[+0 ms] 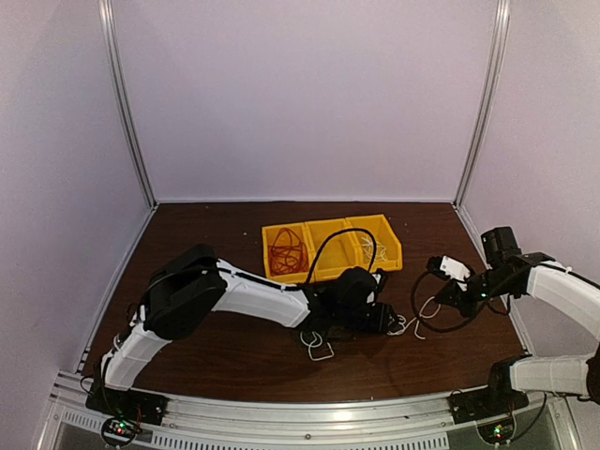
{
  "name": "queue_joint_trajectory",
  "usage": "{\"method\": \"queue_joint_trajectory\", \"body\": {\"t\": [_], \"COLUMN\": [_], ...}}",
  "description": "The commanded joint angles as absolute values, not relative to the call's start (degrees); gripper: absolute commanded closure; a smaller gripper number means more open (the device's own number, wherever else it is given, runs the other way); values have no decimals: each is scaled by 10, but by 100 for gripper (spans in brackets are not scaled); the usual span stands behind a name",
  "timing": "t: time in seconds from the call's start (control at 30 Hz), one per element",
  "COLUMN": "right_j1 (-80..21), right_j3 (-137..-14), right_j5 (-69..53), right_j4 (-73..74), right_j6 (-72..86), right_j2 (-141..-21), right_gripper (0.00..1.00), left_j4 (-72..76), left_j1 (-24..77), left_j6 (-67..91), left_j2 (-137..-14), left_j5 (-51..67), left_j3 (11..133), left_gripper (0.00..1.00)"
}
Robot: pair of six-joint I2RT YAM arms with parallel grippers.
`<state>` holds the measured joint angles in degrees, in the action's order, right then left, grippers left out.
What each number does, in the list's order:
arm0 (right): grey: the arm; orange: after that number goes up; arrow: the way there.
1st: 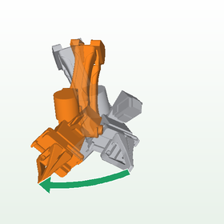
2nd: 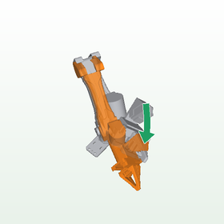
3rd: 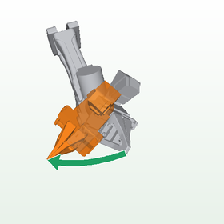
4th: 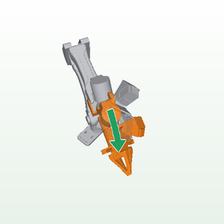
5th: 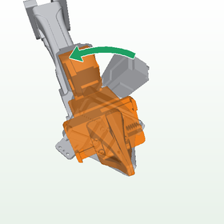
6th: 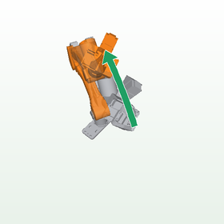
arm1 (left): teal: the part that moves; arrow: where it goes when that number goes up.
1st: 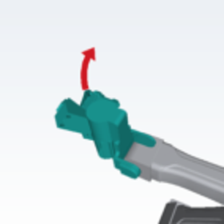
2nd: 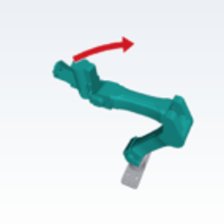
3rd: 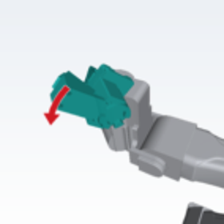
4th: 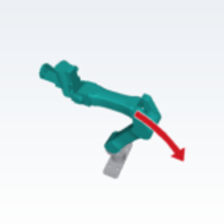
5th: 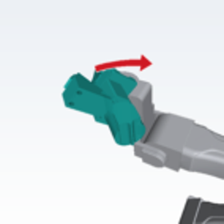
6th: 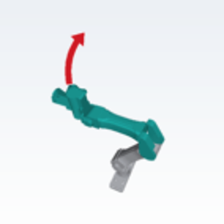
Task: Untangle the cables
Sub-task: Pull the untangled cable.
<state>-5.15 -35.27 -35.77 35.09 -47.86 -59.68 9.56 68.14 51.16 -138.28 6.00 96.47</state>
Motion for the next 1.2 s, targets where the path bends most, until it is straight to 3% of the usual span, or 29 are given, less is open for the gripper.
{"method": "queue_joint_trajectory", "body": {"t": [0.0,0.1,0.67,1.17], "right_j1": [-55,-55,-59,-75], "right_j3": [-349,-349,-350,-351], "right_j5": [-368,-369,-380,-375], "right_j4": [350,350,358,354], "right_j6": [-481,-482,-486,-484], "right_j2": [-587,-586,-582,-594], "right_gripper": [100,100,100,100], "left_j4": [143,140,118,109], "left_j1": [677,673,672,671], "left_j6": [506,517,577,613], "left_j2": [-1330,-1346,-1409,-1431], "left_j5": [36,67,118,126], "left_j3": [932,941,1010,1033], "left_gripper": [62,70,66,77]}}
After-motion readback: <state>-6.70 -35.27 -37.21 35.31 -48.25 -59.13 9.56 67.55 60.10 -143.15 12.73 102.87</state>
